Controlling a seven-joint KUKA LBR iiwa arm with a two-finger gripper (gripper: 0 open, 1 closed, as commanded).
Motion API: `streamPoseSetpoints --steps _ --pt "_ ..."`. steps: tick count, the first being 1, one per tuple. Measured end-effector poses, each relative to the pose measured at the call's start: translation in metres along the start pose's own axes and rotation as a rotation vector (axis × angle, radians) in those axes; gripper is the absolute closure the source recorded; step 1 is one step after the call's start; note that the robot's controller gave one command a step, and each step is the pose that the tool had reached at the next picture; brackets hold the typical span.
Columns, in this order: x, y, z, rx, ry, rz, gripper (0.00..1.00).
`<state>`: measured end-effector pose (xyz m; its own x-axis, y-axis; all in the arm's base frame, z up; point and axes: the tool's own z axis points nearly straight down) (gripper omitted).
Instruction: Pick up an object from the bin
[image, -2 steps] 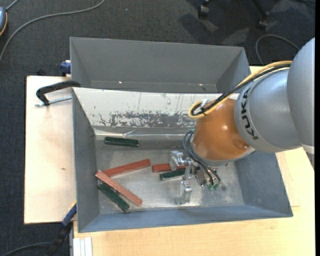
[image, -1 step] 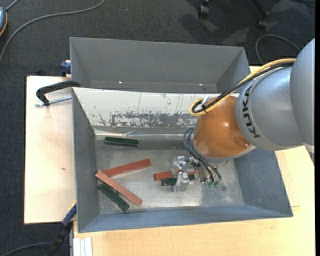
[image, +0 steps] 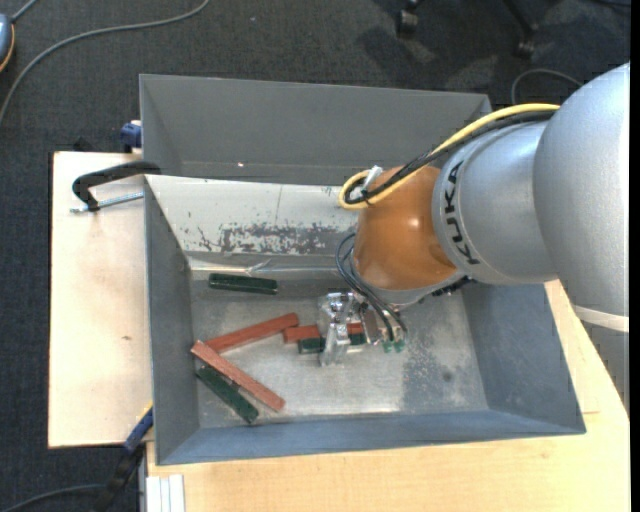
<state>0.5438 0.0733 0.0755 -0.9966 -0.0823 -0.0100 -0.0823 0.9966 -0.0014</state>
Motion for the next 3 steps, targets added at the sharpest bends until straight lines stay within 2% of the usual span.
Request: streamPoseSetpoints --steps 1,2,3 --pt "-0.016 -0.012 0.000 -0.006 -0.006 -0.569 1.00" --pt "-0.010 -0.033 -0.137 -0.001 -0.006 -0.528 1.00" --pt "-0.008 -0.033 -0.132 -0.004 0.003 -0.529 0.00"
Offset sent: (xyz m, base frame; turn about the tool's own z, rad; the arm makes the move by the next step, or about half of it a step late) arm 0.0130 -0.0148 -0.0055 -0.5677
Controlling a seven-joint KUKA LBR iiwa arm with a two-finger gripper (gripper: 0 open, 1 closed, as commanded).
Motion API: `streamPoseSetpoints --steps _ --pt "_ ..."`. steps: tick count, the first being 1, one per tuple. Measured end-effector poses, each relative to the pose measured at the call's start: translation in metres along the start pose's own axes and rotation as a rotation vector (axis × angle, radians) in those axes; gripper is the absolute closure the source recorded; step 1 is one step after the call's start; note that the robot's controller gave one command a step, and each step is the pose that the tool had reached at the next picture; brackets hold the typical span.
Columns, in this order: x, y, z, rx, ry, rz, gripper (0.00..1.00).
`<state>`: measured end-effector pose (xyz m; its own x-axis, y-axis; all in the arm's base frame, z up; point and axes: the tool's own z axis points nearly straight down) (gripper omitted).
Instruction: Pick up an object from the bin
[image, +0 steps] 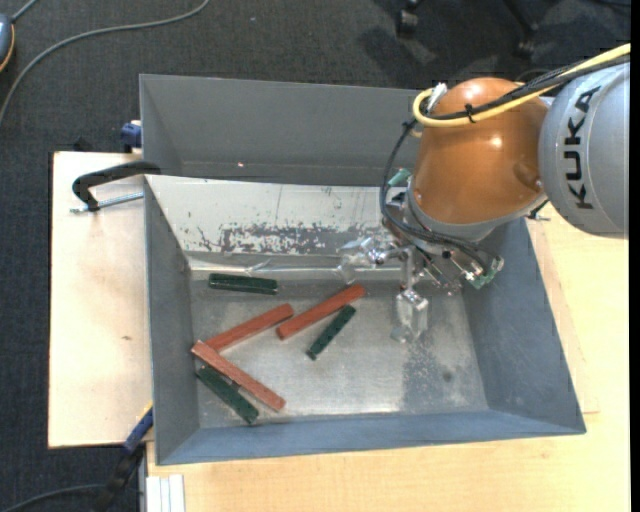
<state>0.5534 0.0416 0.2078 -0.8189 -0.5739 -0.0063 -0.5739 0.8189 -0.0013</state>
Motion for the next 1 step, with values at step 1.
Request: streamPoseSetpoints --steps 1 --pt "-0.0393 0.0031 0.1333 -0.005 0.009 0.139 0.00"
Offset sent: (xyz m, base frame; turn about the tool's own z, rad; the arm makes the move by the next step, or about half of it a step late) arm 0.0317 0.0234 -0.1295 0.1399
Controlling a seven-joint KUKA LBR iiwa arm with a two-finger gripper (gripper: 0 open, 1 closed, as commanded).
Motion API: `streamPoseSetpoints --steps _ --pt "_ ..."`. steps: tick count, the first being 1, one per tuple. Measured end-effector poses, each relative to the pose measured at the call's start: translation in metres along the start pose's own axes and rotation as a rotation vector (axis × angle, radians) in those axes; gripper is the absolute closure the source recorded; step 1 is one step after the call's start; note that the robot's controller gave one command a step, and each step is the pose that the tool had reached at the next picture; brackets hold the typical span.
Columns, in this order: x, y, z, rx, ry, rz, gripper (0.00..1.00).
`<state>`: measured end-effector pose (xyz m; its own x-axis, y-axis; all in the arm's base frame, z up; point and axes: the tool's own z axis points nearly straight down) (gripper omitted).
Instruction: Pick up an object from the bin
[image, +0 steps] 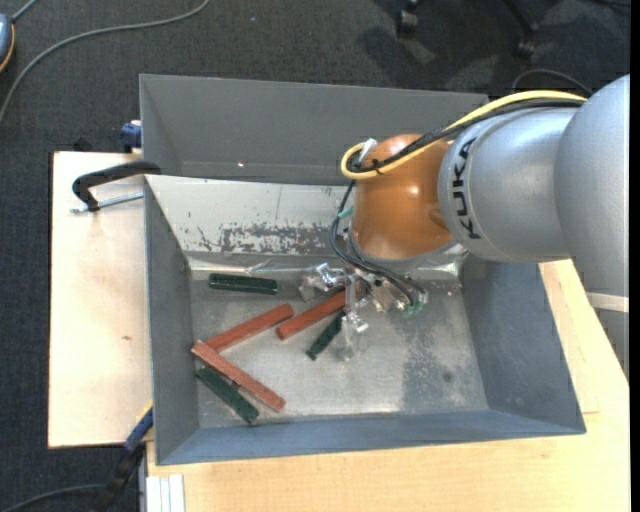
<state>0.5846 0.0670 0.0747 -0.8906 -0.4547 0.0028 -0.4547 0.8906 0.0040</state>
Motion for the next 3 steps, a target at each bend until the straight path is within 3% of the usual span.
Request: streamPoseSetpoints --steps 1,2,3 --pt "0.009 0.020 -0.060 0.007 -0.012 -0.252 0.00" --pt "-0.003 -0.020 0.007 0.004 -0.004 -0.248 0.00" --pt "-0.004 -0.019 0.003 0.004 -0.008 -0.250 1.00"
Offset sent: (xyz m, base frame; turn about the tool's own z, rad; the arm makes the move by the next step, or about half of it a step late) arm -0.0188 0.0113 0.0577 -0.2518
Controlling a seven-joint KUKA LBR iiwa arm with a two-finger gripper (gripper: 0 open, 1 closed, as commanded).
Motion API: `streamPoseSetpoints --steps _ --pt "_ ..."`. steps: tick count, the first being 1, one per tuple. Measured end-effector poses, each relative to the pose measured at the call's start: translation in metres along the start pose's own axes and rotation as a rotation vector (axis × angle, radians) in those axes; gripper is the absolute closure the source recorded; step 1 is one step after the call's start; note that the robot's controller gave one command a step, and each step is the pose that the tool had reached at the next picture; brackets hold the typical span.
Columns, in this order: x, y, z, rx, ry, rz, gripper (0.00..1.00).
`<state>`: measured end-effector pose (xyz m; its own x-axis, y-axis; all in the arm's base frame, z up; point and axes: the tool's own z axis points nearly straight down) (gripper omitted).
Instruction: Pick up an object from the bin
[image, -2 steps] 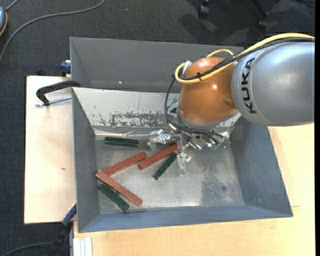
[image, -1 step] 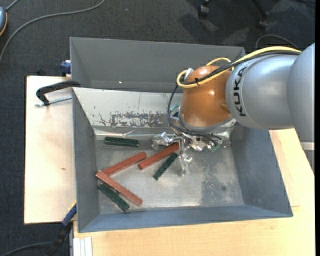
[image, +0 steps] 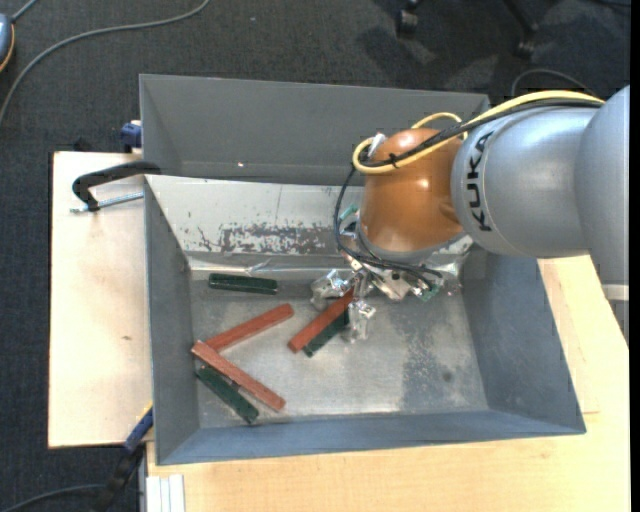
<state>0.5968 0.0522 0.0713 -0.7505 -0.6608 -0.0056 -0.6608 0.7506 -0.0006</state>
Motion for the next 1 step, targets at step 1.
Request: streamPoseSetpoints --steps 1 --pt "0.0123 0.0274 -0.1454 0.006 -0.007 0.031 1.00"
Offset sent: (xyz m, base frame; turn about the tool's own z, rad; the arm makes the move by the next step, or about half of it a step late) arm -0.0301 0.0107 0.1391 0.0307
